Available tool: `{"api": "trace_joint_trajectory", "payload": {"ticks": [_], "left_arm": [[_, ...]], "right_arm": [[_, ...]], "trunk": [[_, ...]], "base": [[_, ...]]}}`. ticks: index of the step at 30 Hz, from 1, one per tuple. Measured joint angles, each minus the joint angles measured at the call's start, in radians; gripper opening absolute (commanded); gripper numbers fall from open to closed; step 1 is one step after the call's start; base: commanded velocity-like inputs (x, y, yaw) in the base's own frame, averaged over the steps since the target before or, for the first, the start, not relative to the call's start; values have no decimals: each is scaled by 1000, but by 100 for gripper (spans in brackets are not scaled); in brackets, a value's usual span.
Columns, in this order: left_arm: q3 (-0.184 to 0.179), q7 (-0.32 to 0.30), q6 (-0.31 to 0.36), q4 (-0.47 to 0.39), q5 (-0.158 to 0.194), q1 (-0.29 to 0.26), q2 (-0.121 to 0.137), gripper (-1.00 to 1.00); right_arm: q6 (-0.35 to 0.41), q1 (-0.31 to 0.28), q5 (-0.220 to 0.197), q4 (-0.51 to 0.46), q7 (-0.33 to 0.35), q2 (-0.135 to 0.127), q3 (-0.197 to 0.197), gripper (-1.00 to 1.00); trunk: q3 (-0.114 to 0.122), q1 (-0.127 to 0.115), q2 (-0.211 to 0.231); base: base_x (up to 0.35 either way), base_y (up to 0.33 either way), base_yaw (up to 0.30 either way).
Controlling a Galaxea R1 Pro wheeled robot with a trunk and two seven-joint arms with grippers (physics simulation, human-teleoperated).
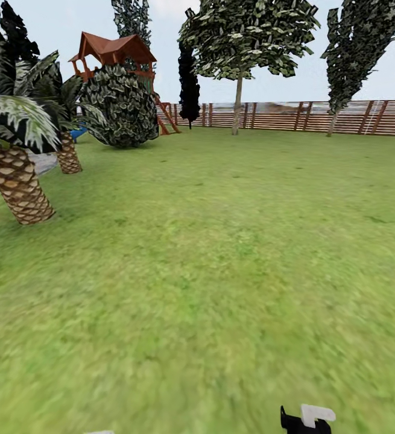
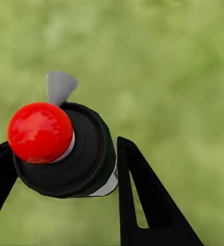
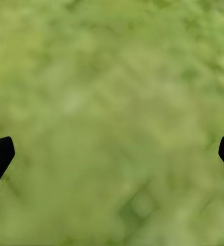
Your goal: Pick up the pesticide atomizer in the garden and spray insectifuge to fully cover both potted plants in the garden.
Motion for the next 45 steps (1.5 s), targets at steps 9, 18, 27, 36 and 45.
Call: {"api": "trace_joint_trajectory", "payload": {"ticks": [9, 18, 27, 36, 45], "left_arm": [[0, 0, 0, 0, 0, 0, 0, -100], [0, 0, 0, 0, -1, 0, 0, -100], [-1, 0, 0, 0, -1, 0, 0, -100], [0, 0, 0, 0, -1, 0, 0, -100], [-1, 0, 0, 0, -1, 0, -1, -100]], "right_arm": [[0, 0, 0, 0, 0, 0, 0, 100], [0, 0, 0, 1, 0, 0, 0, 100], [0, 0, 0, 0, 0, 0, 0, 100], [0, 0, 0, 1, 0, 0, 0, 100], [0, 0, 0, 1, 0, 0, 0, 100]], "trunk": [[0, 0, 0], [0, 0, 0], [0, 0, 0], [0, 0, 0], [0, 0, 0]], "base": [[337, 0, 0], [337, 0, 0], [337, 0, 0], [337, 0, 0], [337, 0, 0]]}}
